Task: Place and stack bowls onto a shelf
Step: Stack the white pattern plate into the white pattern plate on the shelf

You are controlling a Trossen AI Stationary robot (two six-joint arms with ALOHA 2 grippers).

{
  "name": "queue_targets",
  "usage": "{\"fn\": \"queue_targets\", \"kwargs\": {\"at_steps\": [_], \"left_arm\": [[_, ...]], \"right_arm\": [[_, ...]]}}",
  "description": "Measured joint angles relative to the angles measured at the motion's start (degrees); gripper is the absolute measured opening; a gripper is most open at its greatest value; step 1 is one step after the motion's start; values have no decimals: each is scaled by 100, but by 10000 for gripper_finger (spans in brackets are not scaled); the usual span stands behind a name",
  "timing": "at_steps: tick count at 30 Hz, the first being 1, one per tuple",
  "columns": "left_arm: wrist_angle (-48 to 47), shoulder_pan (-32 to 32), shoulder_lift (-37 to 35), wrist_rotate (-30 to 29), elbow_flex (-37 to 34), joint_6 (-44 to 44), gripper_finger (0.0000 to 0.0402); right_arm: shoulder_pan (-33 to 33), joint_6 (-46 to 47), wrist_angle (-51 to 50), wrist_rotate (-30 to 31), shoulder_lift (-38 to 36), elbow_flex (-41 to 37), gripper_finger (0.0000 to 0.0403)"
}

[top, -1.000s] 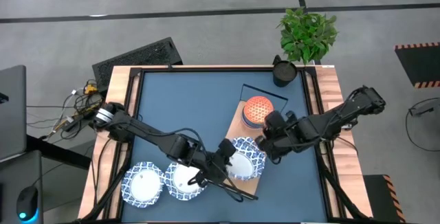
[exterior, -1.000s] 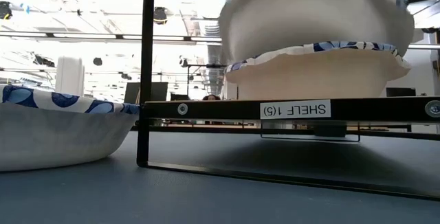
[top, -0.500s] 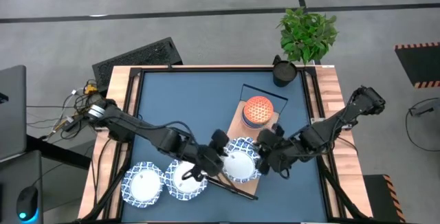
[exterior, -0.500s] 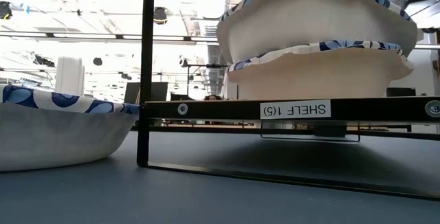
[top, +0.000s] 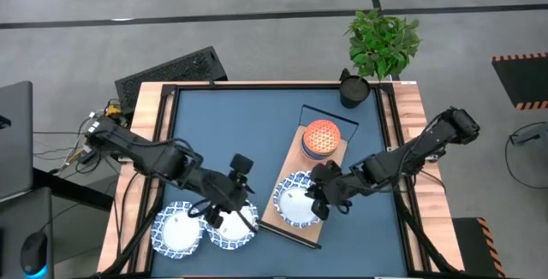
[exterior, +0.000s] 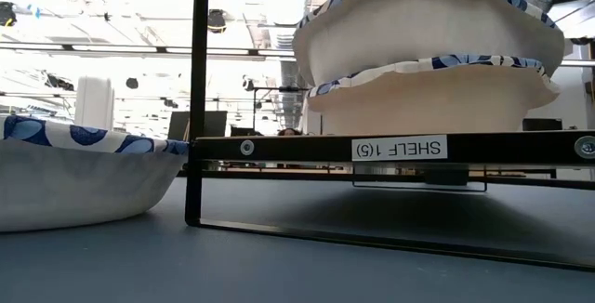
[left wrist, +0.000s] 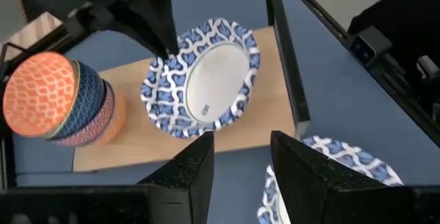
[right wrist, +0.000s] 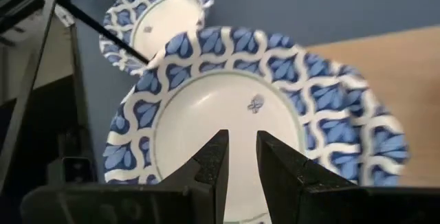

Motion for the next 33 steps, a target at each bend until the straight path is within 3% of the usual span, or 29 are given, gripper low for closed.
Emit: {"fn": "queue_targets", "kwargs": {"at_steps": [3,15,23,28,33], "left_arm": [[-124,-83,-58,-152,2,-114,131],[-323,-126,-61,-238,0,-172,130],[-360,-126,-61,-240,0,-160,130],[424,-107,78,-105,-188,459,130],[1553,-26,103,-114,-1002,1299,130]], "right_arm": [[-138,101,238,-311,0,-226,102],[-546,712,-227,-406,0,-689,102],[-684,410,-226,-392,72,-754,102],[-656,364,-52,-466,139,-757,102],[-528,374,61,-455,129,-722,102]]}}
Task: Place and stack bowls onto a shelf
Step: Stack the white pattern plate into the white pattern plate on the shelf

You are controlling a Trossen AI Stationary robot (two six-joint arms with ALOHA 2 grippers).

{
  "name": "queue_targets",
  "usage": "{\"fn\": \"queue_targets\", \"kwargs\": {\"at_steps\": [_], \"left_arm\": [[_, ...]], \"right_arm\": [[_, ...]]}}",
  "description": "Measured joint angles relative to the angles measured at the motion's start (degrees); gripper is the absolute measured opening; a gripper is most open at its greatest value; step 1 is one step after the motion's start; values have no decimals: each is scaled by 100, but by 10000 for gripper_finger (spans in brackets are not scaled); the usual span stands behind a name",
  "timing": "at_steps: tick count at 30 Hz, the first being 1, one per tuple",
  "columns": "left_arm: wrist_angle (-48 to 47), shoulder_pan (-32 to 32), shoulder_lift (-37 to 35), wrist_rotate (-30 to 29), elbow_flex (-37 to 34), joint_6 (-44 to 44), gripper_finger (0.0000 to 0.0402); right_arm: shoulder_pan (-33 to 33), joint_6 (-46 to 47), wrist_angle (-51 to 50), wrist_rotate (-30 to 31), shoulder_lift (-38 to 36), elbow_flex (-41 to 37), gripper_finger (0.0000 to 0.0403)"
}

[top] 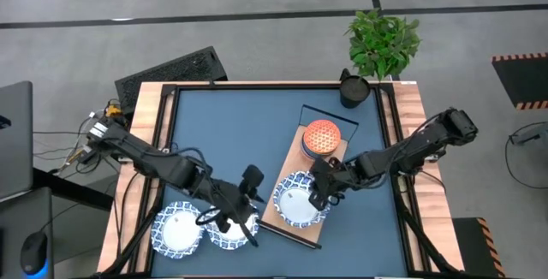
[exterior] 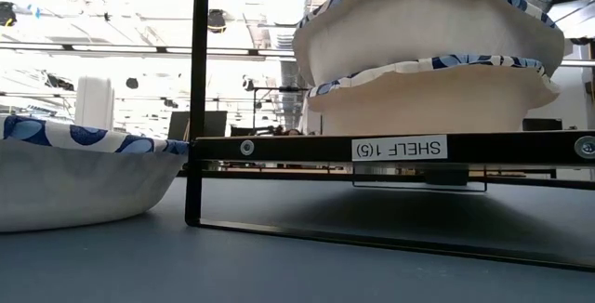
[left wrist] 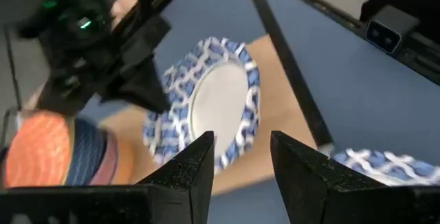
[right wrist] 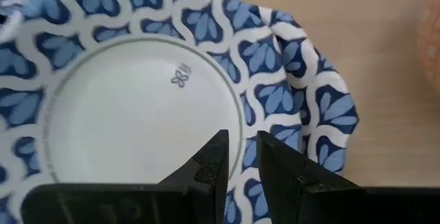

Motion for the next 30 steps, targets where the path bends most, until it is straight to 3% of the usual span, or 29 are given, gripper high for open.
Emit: {"fn": "queue_targets", "kwargs": {"at_steps": [8,14,18,22,30], "left_arm": [[1395,382,-5,1156,-798,487,117],[1581,793,-2,1286,-1005,619,50],[1591,992,-2,1973,-1007,674,6],[1618,1104,56,2611,-1007,696,2],[1983,1246,570,2739,-1009,789,0]], "right_arm": [[93,13,-200,0,-11,291,102],[89,15,-286,6,-11,429,102],[82,15,-289,6,-11,429,102],[78,15,-293,8,-11,429,102],[77,17,-318,50,-11,433,102]]}}
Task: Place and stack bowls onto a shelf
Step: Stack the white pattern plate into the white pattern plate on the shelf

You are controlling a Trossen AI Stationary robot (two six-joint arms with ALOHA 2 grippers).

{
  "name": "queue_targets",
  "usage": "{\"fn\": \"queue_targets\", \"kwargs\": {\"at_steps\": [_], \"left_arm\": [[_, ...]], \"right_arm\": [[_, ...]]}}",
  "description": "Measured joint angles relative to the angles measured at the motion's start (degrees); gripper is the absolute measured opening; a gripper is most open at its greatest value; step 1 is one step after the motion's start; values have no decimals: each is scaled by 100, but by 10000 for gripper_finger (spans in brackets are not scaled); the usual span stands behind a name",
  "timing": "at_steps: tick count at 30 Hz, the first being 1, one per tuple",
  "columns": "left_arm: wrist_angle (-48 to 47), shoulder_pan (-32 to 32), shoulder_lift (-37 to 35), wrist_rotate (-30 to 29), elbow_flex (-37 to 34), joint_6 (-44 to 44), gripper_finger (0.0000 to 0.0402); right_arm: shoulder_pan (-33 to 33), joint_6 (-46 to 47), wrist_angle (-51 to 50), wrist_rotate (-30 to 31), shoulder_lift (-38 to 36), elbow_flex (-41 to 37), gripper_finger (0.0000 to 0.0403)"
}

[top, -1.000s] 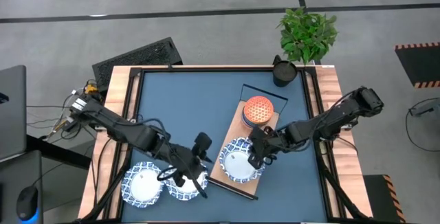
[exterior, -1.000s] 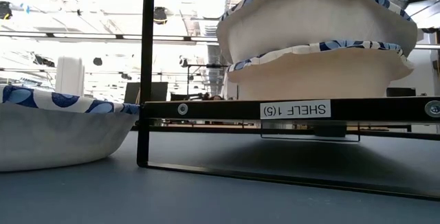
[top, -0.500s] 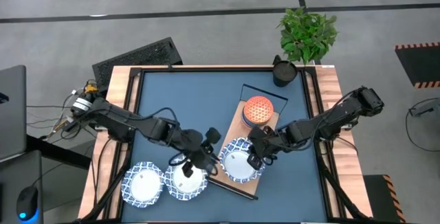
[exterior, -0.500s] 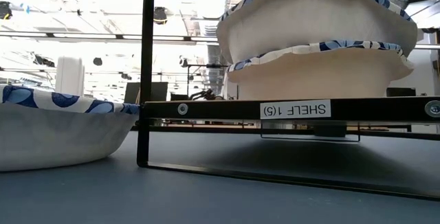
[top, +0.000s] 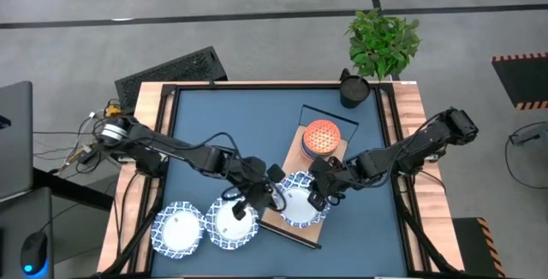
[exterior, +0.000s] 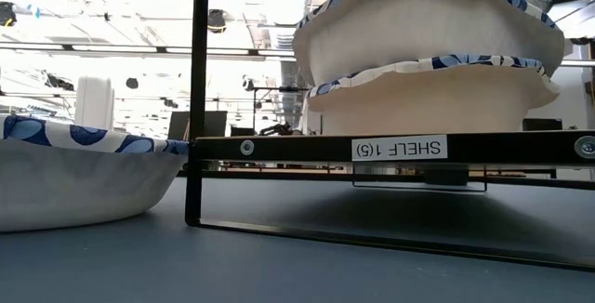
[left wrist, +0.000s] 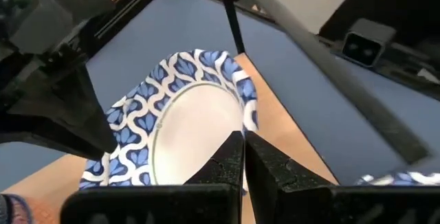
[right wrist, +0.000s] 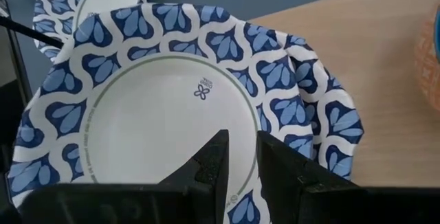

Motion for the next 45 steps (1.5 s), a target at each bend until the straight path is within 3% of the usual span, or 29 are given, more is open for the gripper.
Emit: {"fn": "queue_targets", "kwargs": {"at_steps": [13,29,36,42,45], "left_arm": [[295,82,525,473,17,-113,0],[375,137,748,157,28,-258,0],[223,148,551,-265,33,-272,0],[168,146,558,-355,31,-414,0],[-392,131,322,-673,24,-474,0]], "right_arm": [[-38,-42,-25,131,0,0,102],[-4,-84,239,127,0,-2,102],[337,-878,1739,-1027,15,2,94],[382,-515,1446,-1080,70,-3,69],[430,-452,1339,-1075,70,-2,64]]}}
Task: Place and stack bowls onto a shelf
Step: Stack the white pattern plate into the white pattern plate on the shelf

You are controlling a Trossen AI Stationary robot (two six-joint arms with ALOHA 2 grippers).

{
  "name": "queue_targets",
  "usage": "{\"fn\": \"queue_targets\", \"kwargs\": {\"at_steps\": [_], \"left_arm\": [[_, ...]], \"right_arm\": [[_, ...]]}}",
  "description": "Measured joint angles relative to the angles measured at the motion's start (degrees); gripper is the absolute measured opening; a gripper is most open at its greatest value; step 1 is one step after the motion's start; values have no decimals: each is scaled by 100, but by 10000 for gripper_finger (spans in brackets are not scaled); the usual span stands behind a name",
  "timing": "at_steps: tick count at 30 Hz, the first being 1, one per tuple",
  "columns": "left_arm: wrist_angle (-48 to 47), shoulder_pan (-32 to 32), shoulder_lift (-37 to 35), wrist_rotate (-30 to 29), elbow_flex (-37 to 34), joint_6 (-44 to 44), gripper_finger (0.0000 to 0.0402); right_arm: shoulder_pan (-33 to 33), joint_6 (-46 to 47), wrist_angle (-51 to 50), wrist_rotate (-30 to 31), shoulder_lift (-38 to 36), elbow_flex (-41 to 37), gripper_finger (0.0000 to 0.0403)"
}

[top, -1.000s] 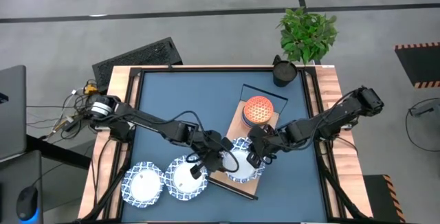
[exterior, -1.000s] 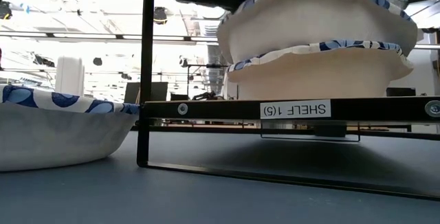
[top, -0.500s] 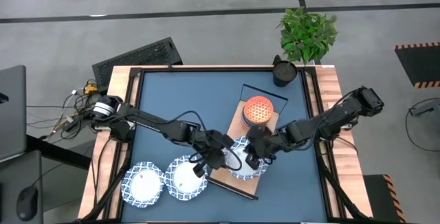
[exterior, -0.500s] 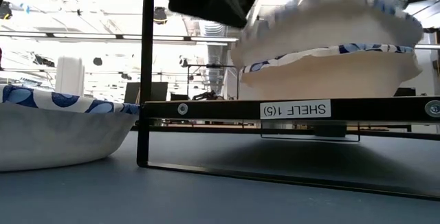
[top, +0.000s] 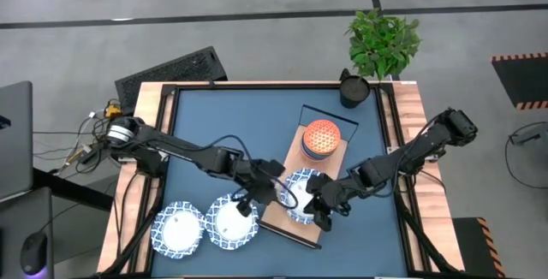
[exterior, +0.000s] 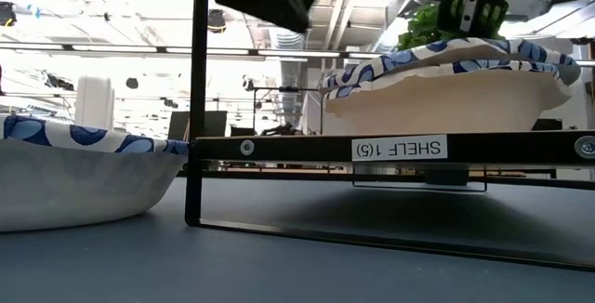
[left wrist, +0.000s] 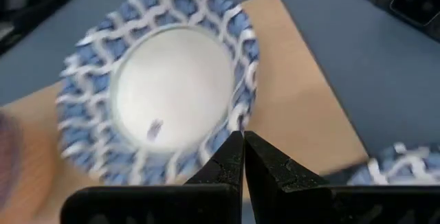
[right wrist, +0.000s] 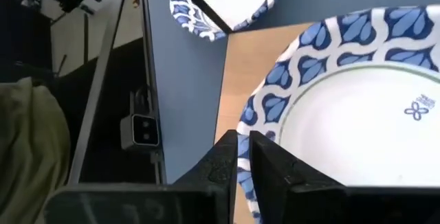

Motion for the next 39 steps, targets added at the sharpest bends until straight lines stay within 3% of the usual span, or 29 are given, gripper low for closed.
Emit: {"fn": "queue_targets", "kwargs": {"at_steps": [3,9,14,22,28,33,37,39], "left_arm": [[-799,-21,-454,-286,4,-134,0],[-2485,-24,-1035,-603,4,-1427,6],[-3650,-228,-1108,-680,-359,-2325,48],[-3767,-661,-1152,-661,-1757,-3483,143],[-3345,-685,-1152,-699,-2107,-4169,201],[-3370,-686,-1468,-698,-2111,-4531,227],[-3479,-684,-2168,-731,-2111,-5030,230],[-3263,-713,-2626,-1047,-2148,-5494,231]], "right_arm": [[49,-30,13,129,-4,0,63],[65,-41,-153,278,-4,2,63],[74,-40,-211,610,-4,0,63],[111,-146,-280,626,-4,0,63],[85,-339,-285,751,-4,0,63],[21,-339,-307,751,-4,0,63],[21,-341,-315,752,-4,0,63],[21,-339,-317,753,-4,0,63]]}}
